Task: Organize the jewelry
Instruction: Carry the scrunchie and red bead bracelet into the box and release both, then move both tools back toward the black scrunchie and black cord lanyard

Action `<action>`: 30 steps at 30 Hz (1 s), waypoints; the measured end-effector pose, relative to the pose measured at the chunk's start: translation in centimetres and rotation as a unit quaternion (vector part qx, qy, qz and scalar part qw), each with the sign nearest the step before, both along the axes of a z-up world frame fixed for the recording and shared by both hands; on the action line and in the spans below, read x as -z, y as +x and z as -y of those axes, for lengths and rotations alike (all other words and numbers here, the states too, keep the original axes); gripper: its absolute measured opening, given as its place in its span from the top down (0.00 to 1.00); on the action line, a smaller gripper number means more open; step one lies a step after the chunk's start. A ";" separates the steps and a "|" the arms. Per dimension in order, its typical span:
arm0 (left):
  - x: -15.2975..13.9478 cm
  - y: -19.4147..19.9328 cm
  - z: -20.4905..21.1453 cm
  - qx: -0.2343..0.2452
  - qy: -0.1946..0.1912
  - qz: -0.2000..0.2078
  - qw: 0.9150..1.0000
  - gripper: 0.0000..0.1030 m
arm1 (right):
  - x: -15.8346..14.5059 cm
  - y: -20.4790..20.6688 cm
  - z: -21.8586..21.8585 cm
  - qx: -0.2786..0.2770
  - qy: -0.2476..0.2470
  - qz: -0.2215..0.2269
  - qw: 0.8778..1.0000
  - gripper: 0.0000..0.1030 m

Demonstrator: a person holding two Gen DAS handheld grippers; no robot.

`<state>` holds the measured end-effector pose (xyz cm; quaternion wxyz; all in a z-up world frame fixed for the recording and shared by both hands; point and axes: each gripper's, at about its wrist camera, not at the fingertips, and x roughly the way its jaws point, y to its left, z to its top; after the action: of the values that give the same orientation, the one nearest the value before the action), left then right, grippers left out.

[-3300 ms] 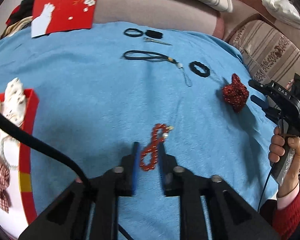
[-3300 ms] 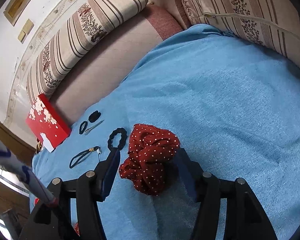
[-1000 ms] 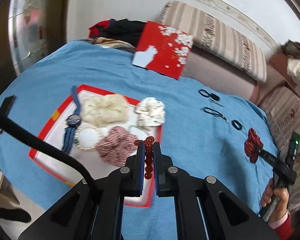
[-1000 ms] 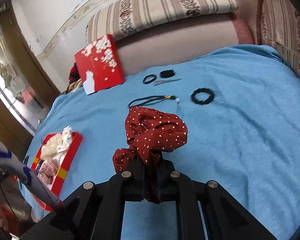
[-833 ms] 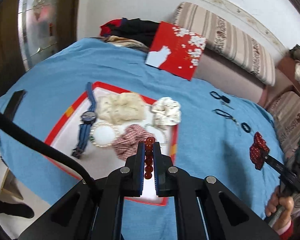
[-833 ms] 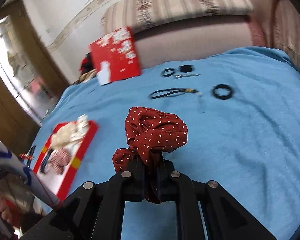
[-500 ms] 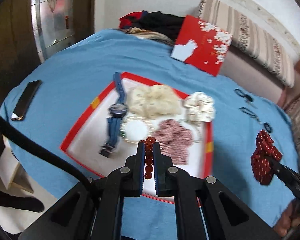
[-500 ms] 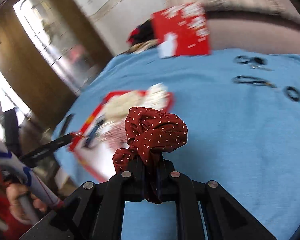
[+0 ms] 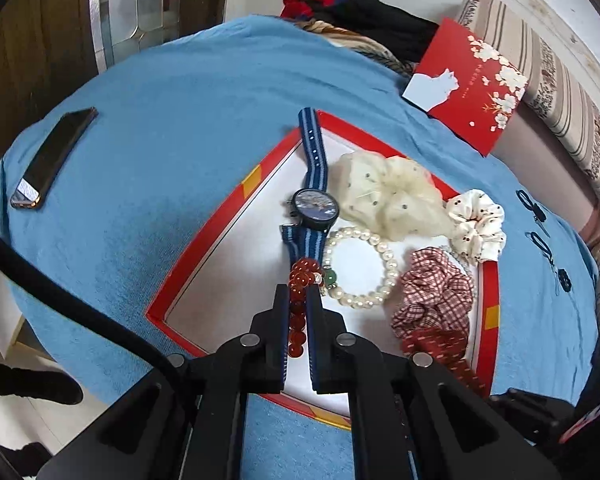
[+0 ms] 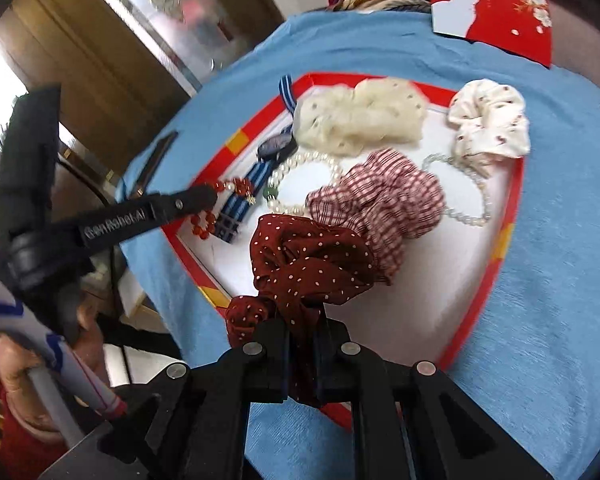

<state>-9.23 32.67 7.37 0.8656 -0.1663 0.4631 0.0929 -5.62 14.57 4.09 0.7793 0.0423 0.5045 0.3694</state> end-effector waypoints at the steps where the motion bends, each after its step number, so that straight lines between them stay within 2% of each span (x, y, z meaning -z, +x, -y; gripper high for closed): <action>1: 0.2 0.1 -0.2 -0.003 -0.004 -0.003 1.000 0.93 | 0.3 -0.1 -0.5 -0.002 -0.011 0.005 1.000 0.91; 8: 1.0 0.8 -2.3 -0.039 -0.035 -0.007 0.999 0.93 | 1.4 0.0 -1.7 -0.005 -0.038 0.020 0.999 0.91; 12: 0.6 1.0 -3.2 -0.047 -0.043 0.004 0.998 0.93 | 1.0 -0.1 -2.0 -0.003 -0.033 0.022 0.999 0.88; 13: 0.4 1.0 -3.3 -0.046 -0.049 0.008 0.998 0.92 | 0.7 -0.2 -2.1 -0.003 -0.031 0.025 0.999 0.83; 14: 0.2 0.9 -3.4 -0.045 -0.052 0.013 0.998 0.89 | 0.5 -0.2 -2.3 -0.004 -0.029 0.027 0.999 0.78; 16: -0.5 0.6 -3.5 -0.045 -0.049 0.023 0.998 0.79 | -0.1 -0.5 -2.5 -0.005 -0.024 0.037 0.999 0.59; 17: -0.8 0.4 -3.4 -0.046 -0.046 0.027 0.998 0.72 | -0.6 -0.7 -2.3 -0.005 -0.020 0.043 0.999 0.58; 19: -1.6 -0.1 -3.4 -0.051 -0.043 0.038 0.997 0.66 | -1.3 -1.0 -1.9 -0.004 -0.011 0.045 0.999 0.57; 22: -2.8 -0.9 -3.0 -0.054 -0.043 0.046 0.997 0.64 | -2.5 -1.7 -0.5 0.005 -0.001 0.053 0.999 0.55; 25: -4.1 -1.7 -1.8 -0.050 -0.032 0.055 0.997 0.57 | -3.5 -2.9 1.9 0.022 -0.004 0.067 0.997 0.53; 26: -4.6 -2.0 -1.2 -0.046 -0.026 0.059 0.997 0.53 | -3.7 -3.3 2.9 0.029 -0.006 0.071 0.997 0.52; 30: -6.0 -2.8 1.9 -0.017 -0.010 0.064 0.998 0.51 | -3.7 -4.1 6.9 0.069 -0.017 0.083 0.994 0.51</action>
<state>-12.05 30.79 13.42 0.8901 -0.1882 0.4049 0.0919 -9.72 7.65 7.75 0.8426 0.0332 0.4399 0.3088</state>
